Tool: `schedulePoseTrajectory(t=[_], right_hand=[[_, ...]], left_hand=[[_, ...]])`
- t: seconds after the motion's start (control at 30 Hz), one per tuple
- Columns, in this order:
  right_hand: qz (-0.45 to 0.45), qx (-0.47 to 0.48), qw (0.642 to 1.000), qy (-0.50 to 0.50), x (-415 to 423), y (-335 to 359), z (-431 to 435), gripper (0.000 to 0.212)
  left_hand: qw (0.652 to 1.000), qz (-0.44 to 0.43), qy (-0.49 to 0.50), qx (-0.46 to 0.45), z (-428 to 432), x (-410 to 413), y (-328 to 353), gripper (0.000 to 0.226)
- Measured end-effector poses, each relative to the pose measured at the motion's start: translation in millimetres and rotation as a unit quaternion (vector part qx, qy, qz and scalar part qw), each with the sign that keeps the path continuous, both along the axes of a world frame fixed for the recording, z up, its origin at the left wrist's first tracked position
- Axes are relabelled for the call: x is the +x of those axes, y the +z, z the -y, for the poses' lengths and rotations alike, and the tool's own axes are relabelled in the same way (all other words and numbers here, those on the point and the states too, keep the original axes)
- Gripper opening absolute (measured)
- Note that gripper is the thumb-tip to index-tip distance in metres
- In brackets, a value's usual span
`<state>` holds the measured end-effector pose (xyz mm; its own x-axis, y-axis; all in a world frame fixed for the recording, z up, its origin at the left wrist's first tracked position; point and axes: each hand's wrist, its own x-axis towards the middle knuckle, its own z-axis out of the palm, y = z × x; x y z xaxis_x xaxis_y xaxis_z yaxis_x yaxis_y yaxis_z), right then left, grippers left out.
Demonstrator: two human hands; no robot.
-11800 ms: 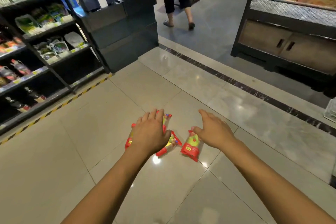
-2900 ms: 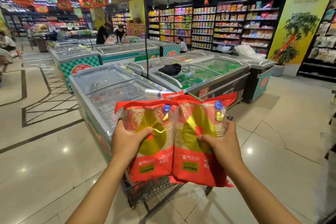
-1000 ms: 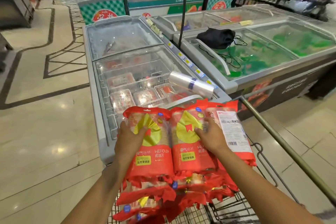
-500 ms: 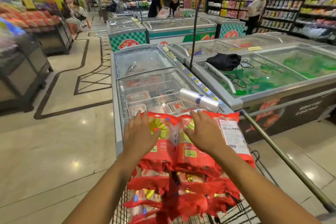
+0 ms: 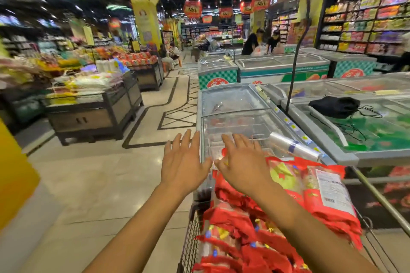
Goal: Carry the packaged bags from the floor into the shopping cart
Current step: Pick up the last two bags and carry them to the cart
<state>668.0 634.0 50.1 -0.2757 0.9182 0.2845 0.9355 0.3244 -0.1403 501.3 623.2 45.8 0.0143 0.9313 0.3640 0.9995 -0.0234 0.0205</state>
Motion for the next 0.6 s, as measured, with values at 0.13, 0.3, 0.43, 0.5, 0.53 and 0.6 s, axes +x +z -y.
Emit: schedulePoseTrajectory(t=[0.13, 0.3, 0.43, 0.5, 0.53, 0.6], right_hand=[[0.003, 0.009, 0.998, 0.058, -43, 7, 11, 0.074], [0.019, 0.007, 0.991, 0.132, -106, 13, 29, 0.072], [0.017, 0.007, 0.981, 0.194, -167, 14, 49, 0.071], [0.018, 0.004, 0.974, 0.226, -200, 16, 63, 0.071], [0.017, -0.001, 0.970, 0.242, -218, 17, 70, 0.071], [0.017, -0.010, 0.961, 0.277, -254, 19, 86, 0.070]], left_hand=[[0.999, -0.003, 0.052, 0.010, 28, -37, 9, 0.081], [0.991, 0.004, 0.130, 0.012, 68, -90, 15, 0.080], [0.982, 0.008, 0.187, 0.014, 110, -142, 19, 0.079], [0.976, 0.007, 0.219, 0.012, 132, -171, 19, 0.079], [0.972, 0.005, 0.236, 0.010, 143, -186, 19, 0.079], [0.962, 0.000, 0.272, 0.009, 167, -218, 19, 0.079]])
